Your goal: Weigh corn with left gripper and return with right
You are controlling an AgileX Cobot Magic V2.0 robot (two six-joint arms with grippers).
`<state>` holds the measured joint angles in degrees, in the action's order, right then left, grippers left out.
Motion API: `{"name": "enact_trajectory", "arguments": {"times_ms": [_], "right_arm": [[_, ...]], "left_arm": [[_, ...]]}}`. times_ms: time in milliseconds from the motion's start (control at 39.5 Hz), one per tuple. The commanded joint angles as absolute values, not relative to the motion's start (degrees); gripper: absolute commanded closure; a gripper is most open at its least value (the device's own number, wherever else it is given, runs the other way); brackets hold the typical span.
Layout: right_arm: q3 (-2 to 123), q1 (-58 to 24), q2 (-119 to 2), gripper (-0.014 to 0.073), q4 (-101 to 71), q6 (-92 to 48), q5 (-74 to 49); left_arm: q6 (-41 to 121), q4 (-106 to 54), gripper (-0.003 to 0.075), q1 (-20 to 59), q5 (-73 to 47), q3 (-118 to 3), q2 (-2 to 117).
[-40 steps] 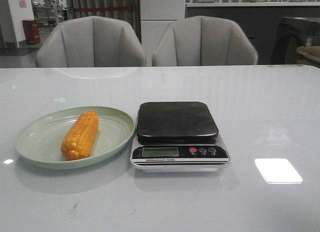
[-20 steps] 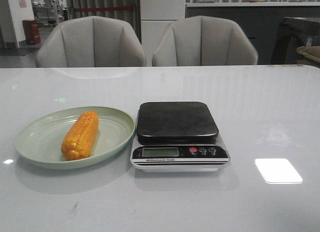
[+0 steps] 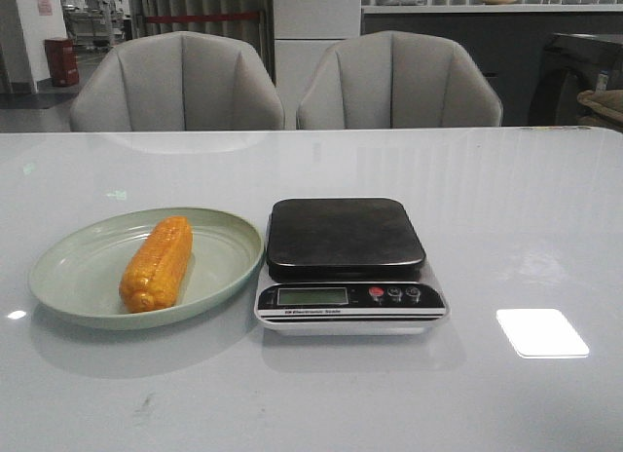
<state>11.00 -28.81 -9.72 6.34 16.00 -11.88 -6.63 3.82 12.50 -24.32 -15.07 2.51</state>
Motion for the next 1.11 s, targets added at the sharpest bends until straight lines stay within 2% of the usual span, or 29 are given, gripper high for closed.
{"name": "enact_trajectory", "arguments": {"times_ms": [0, 152, 303, 379, 657, 759, 986, 1087], "right_arm": [[12.7, -28.6, -10.3, 0.0435, 7.3, 15.4, -6.9], [12.7, -28.6, -10.3, 0.0435, 7.3, 15.4, -6.9], [12.7, -28.6, -10.3, 0.0435, 7.3, 15.4, -6.9], [12.7, -28.6, -10.3, 0.0435, 7.3, 15.4, -6.9], [12.7, -28.6, -10.3, 0.0435, 7.3, 15.4, -6.9], [12.7, -28.6, -10.3, 0.0435, 7.3, 15.4, -6.9], [12.7, -28.6, -10.3, 0.0435, 7.3, 15.4, -6.9], [12.7, -28.6, -10.3, 0.0435, 7.3, 15.4, -6.9]], "left_arm": [[-6.7, 3.9, 0.0607, 7.0, -15.9, -13.8, 3.2], [-6.7, 3.9, 0.0607, 0.4, -7.9, -6.1, 3.2], [-6.7, 3.9, 0.0607, -3.0, 3.5, 2.5, 2.9], [-6.7, 3.9, 0.0607, -4.2, -1.3, 1.8, 1.1], [-6.7, 3.9, 0.0607, -4.9, -1.4, 2.1, -1.6], [-6.7, 3.9, 0.0607, -3.1, -1.4, 2.1, -1.6], [-6.7, 3.9, 0.0607, 8.4, -1.4, 2.1, -1.6], [-6.7, 3.9, 0.0607, 10.7, -1.4, 2.1, -1.6]]}}
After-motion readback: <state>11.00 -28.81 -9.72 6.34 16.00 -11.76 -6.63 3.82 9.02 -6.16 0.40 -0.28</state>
